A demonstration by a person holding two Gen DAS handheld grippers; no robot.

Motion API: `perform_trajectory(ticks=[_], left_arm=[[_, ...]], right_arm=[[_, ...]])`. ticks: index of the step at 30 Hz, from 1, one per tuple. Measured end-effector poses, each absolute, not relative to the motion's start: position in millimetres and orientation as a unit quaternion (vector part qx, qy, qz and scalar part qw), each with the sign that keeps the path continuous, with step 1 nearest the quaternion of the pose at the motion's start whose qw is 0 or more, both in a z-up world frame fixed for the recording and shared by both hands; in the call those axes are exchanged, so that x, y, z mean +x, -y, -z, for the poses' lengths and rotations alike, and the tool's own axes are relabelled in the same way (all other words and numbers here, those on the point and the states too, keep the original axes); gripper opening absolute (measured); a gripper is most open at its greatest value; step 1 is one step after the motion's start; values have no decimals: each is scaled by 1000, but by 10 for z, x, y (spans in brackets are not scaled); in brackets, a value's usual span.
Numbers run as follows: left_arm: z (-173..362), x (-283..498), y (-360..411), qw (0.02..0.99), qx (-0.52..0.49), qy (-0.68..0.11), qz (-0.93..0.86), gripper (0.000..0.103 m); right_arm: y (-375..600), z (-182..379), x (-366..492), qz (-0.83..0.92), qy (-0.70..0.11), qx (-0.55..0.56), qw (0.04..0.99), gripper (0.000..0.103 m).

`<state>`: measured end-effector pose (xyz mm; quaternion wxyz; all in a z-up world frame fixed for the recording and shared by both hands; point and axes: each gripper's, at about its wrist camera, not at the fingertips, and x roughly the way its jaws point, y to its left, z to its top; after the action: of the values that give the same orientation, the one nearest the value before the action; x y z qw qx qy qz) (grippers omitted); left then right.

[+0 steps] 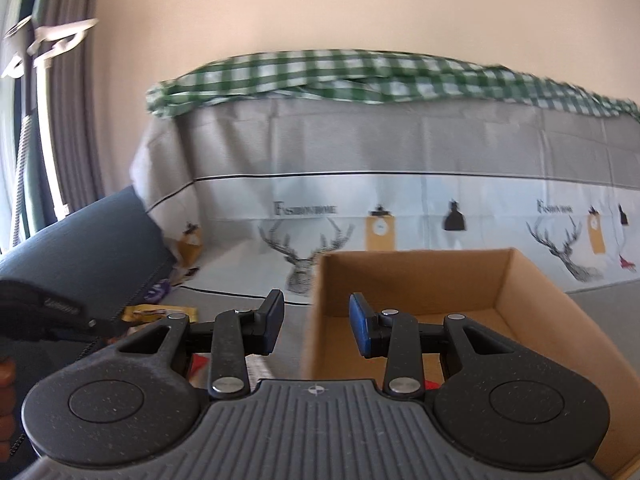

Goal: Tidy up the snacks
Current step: 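Move both tools back to the snack pile beside the box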

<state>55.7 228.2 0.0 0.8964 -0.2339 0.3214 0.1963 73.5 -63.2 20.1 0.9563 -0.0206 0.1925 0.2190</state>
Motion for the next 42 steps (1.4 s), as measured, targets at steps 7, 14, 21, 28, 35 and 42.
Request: perform_trajectory(ticks=[7,14,21,28,35,42], left_arm=[[-4,506,-2441,882,-260,-312,-238,41],[-4,513,-2486,884,-252,-311,-243,41],[17,549,-2482,883,-255,-309,-244,41],[42,598,-2464,886,-240,-317,-240,44],[53,613,-2454,889,-233,-317,-234,46],[36,596,-2461,891,-238,-309,-232,47]], right_arm=[[63,-9,549,-230,-191,-67,952,38],[-390,269,663,-218,-223,-101,945,38],[-801,634,1005,-187,-264,-143,935,44],[-985,979,1387,-156,-319,-149,923,52],[-1090,1173,1612,-171,-361,-152,904,60],[-1063,1171,1675,-198,-370,-130,898,40]])
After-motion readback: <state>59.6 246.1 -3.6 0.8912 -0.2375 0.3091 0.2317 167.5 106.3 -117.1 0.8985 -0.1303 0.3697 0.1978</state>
